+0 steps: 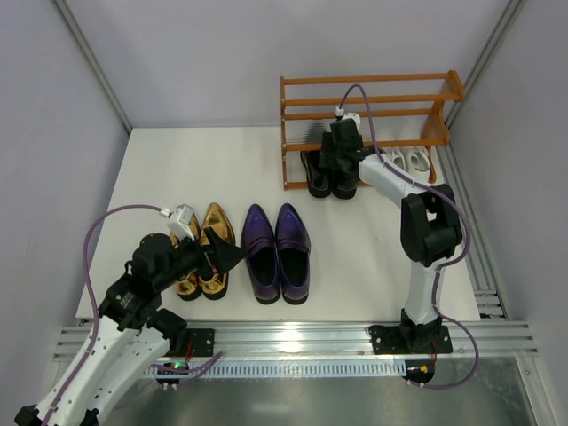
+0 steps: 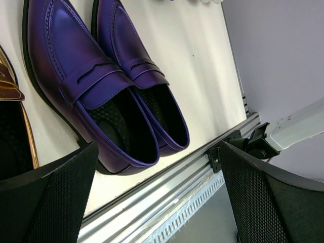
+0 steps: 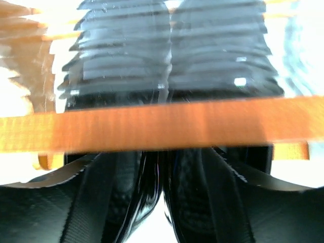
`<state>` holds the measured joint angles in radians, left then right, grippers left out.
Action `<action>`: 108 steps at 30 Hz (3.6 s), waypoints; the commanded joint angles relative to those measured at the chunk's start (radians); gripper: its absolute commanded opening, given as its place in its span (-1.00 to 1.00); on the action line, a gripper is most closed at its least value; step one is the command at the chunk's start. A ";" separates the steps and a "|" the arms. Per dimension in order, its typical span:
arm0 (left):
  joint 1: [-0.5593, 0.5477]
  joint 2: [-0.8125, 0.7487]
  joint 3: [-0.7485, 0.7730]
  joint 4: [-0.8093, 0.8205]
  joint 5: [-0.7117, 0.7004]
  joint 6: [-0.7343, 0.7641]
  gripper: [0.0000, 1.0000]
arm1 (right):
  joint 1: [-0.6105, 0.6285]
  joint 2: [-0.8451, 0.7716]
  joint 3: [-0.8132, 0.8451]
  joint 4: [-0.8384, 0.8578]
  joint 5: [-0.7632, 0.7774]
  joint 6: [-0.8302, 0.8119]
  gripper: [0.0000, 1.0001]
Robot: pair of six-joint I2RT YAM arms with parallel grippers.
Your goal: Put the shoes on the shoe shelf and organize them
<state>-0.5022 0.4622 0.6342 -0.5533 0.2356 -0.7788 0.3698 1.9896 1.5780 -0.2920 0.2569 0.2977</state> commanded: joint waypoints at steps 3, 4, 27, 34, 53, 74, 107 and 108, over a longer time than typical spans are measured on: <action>-0.002 -0.007 0.033 0.004 -0.002 -0.002 0.99 | -0.003 -0.182 -0.097 0.090 0.036 0.004 0.46; -0.002 -0.007 0.033 0.007 -0.002 -0.002 0.99 | -0.003 -0.210 -0.123 0.091 0.039 0.011 0.47; -0.004 0.012 0.016 0.033 -0.033 0.012 0.99 | 0.621 -0.542 -0.604 -0.016 0.001 0.322 0.61; -0.002 -0.023 0.002 0.004 -0.042 0.013 0.99 | 0.693 -0.503 -0.589 -0.021 0.002 0.414 0.61; -0.002 -0.060 -0.041 0.007 -0.042 0.012 1.00 | 0.765 -0.316 -0.490 -0.159 0.028 0.437 -0.91; -0.002 -0.016 -0.018 0.061 -0.012 0.001 0.99 | 0.462 -0.972 -0.466 -0.501 0.146 0.081 -0.92; -0.002 -0.007 0.052 0.069 0.025 0.053 0.99 | -0.331 -0.315 0.456 -0.605 -0.171 -0.264 -0.92; -0.002 -0.007 0.051 0.069 0.034 0.052 1.00 | -0.342 -0.272 0.508 -0.608 -0.177 -0.266 -0.92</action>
<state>-0.5022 0.4675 0.6418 -0.5140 0.2394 -0.7475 0.0498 1.7111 1.9026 -1.0161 0.0818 0.0639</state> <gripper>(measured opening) 0.996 0.107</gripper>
